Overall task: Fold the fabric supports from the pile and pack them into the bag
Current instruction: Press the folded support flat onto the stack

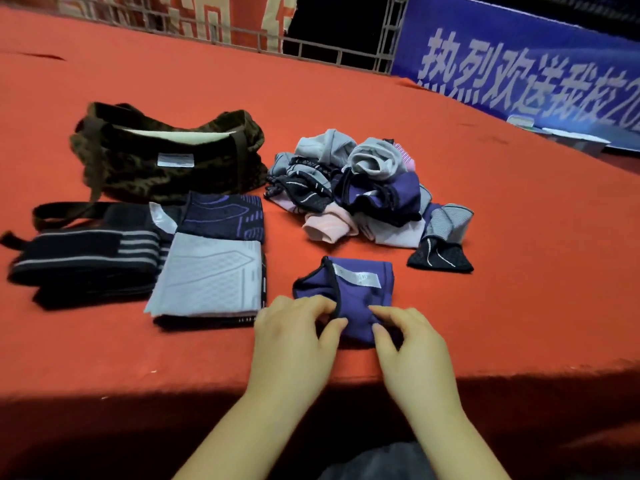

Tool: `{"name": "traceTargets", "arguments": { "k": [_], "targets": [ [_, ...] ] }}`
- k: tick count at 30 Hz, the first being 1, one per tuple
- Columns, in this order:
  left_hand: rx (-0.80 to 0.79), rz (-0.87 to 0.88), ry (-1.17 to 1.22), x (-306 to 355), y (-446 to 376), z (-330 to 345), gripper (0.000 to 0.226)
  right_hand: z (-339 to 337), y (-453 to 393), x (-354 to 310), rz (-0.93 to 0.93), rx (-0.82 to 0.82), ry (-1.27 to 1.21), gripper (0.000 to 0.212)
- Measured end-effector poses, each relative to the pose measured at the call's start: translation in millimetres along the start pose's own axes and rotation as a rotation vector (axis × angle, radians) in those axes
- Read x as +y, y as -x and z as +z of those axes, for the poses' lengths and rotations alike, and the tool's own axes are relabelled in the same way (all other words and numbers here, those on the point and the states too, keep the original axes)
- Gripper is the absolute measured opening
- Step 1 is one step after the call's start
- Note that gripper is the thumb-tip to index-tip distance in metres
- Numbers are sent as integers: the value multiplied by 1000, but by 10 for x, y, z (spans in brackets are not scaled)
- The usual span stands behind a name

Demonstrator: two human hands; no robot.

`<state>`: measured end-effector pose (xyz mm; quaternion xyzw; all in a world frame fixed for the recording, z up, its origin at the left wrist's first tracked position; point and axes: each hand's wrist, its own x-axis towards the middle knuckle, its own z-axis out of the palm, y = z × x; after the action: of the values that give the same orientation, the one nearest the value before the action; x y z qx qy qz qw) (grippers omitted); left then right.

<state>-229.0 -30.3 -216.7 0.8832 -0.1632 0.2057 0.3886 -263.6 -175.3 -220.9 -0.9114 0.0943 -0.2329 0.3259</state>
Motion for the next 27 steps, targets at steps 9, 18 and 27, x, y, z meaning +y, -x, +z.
{"name": "traceTargets", "arguments": {
  "k": [9,18,27],
  "targets": [
    [-67,125,279,-67,386,-309,26,-74,406,-610,237,-161,-296,37],
    [70,-74,51,-208,520,-367,61,-65,363,-528,175,-88,-143,18],
    [69,27,45,-277,430,-380,36,-99,408,-487,130,-44,-267,25]
  ]
}}
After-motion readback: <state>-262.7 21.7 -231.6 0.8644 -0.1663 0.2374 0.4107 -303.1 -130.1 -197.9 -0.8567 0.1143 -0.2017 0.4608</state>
